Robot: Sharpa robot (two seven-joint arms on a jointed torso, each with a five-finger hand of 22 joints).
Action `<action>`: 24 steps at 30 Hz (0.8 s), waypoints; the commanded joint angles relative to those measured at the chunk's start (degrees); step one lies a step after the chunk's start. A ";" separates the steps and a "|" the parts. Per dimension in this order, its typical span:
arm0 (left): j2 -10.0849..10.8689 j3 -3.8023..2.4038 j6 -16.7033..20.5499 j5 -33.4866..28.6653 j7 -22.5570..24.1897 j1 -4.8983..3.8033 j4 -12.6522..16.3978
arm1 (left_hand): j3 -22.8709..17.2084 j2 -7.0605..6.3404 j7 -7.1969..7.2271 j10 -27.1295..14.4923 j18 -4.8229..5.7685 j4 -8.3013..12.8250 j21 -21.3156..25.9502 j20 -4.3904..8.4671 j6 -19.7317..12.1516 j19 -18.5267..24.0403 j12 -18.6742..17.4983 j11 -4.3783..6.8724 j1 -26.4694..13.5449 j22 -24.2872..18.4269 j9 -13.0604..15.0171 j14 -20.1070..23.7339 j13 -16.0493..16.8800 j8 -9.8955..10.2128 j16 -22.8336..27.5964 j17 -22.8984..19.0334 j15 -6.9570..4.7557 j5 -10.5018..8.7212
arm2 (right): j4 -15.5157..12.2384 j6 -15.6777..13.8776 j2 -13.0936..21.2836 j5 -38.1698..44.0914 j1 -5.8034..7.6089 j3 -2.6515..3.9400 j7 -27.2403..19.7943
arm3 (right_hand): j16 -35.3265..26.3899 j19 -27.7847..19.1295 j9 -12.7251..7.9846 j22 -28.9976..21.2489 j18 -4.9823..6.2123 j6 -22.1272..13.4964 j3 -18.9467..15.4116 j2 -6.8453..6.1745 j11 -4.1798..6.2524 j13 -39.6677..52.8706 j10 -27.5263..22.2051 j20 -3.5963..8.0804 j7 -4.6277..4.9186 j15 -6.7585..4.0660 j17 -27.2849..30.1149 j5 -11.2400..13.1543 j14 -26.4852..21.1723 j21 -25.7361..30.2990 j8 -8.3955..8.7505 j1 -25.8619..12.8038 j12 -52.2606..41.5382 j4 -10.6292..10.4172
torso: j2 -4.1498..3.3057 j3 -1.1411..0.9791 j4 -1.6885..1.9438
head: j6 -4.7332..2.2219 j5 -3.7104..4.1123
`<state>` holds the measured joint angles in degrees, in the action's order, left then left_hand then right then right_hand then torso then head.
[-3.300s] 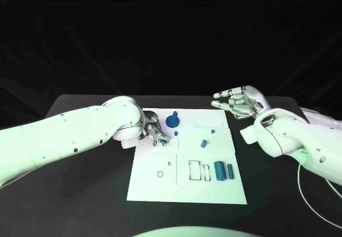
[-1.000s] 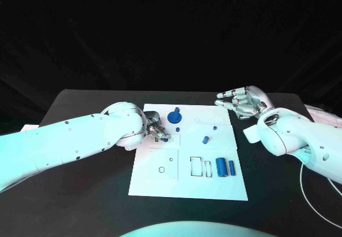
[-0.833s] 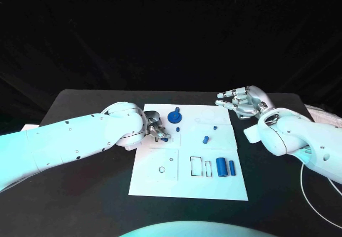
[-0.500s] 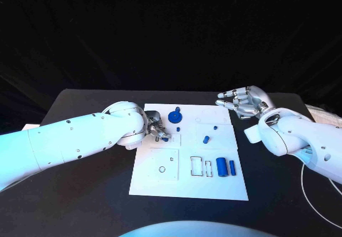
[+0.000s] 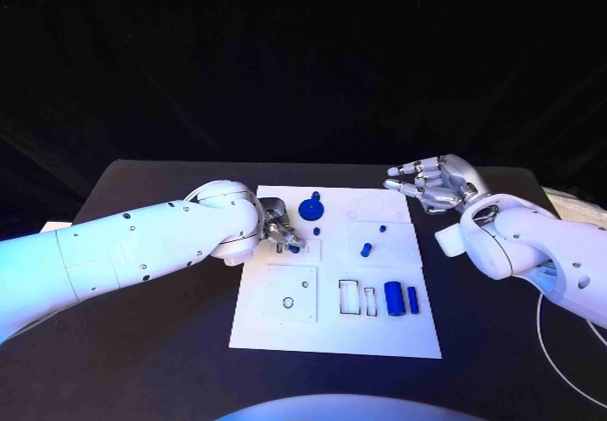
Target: Assemble the parts on the task board
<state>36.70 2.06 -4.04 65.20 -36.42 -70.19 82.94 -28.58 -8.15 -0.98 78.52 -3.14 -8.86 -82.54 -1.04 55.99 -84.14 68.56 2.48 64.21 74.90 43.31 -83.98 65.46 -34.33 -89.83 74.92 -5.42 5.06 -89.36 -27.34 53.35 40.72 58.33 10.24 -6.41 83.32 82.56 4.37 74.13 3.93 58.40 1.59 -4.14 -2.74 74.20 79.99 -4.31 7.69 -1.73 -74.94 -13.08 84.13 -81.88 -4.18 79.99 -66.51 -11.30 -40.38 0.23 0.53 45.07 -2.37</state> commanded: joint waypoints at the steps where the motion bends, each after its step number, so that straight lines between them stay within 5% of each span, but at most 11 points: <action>1: -0.34 0.33 -2.50 -0.35 -0.66 0.43 -0.06 | 0.51 0.28 -0.01 0.24 0.84 -0.11 -0.03 0.28 0.45 -1.50 -0.28 0.29 -0.56 7.17 -0.04 -6.02 -0.08 0.39 -0.17 15.08 -0.27 -0.11 | -0.17 1.02 0.01 0.17 -0.04 0.00 -0.52 | -0.39 -0.33 0.05 -0.07 -0.50 0.16 -0.28 0.13 0.09 -0.30 -0.29 -0.11 0.02 0.11 -6.18 0.04 3.87 0.28 -0.02 -0.51 0.18 0.02 | -0.02 0.02 0.00 | 0.12 -0.28; 14: -0.62 0.33 -1.91 -0.36 -0.96 0.42 -0.19 | 3.11 0.56 0.19 0.69 0.99 -1.14 -0.48 0.41 1.20 -1.85 0.10 0.47 -1.62 7.76 0.21 -6.02 0.26 0.43 -0.17 15.08 -0.43 -0.09 | -0.20 1.23 0.04 0.17 -0.04 0.00 -0.32 | -0.43 -0.38 0.06 -0.07 -0.49 0.09 -1.12 0.16 0.08 -0.32 -0.24 -0.14 -0.01 0.13 -6.17 -0.18 3.88 0.30 0.02 -1.78 0.10 -0.34 | -0.04 0.06 0.03 | 0.24 -0.05; 24: -0.68 0.32 -1.67 -0.36 -0.98 0.42 -0.54 | 10.57 -0.17 0.25 1.11 1.12 -4.99 -0.79 0.50 2.09 -2.12 0.30 0.53 -5.99 8.28 0.65 -6.02 0.35 0.51 -0.17 15.08 -0.47 -0.39 | -0.23 1.18 0.03 0.15 -0.04 0.00 -0.38 | -0.54 -0.49 0.08 -0.25 -0.45 0.08 -1.75 0.17 0.08 -0.45 -0.30 -0.14 -0.04 0.12 -6.05 -0.32 3.87 0.40 0.01 -2.54 0.23 -0.57 | -0.04 0.05 0.03 | 0.17 -0.16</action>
<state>36.18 2.12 -4.11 65.28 -37.03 -70.13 82.38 -18.21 -8.22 -0.76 79.13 -3.14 -13.73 -83.21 -0.83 57.86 -83.93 68.56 3.08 58.51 74.94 43.92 -83.98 65.79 -34.17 -89.82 74.91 -5.41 4.89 -89.49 -26.99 53.40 40.71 58.33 10.24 -6.39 83.11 82.42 4.36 73.89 3.93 58.40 0.16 -4.08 -2.83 73.74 79.90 -4.46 7.69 -1.73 -74.93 -13.08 84.13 -81.63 -4.18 77.95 -66.44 -11.94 -40.41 0.28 0.55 45.29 -2.50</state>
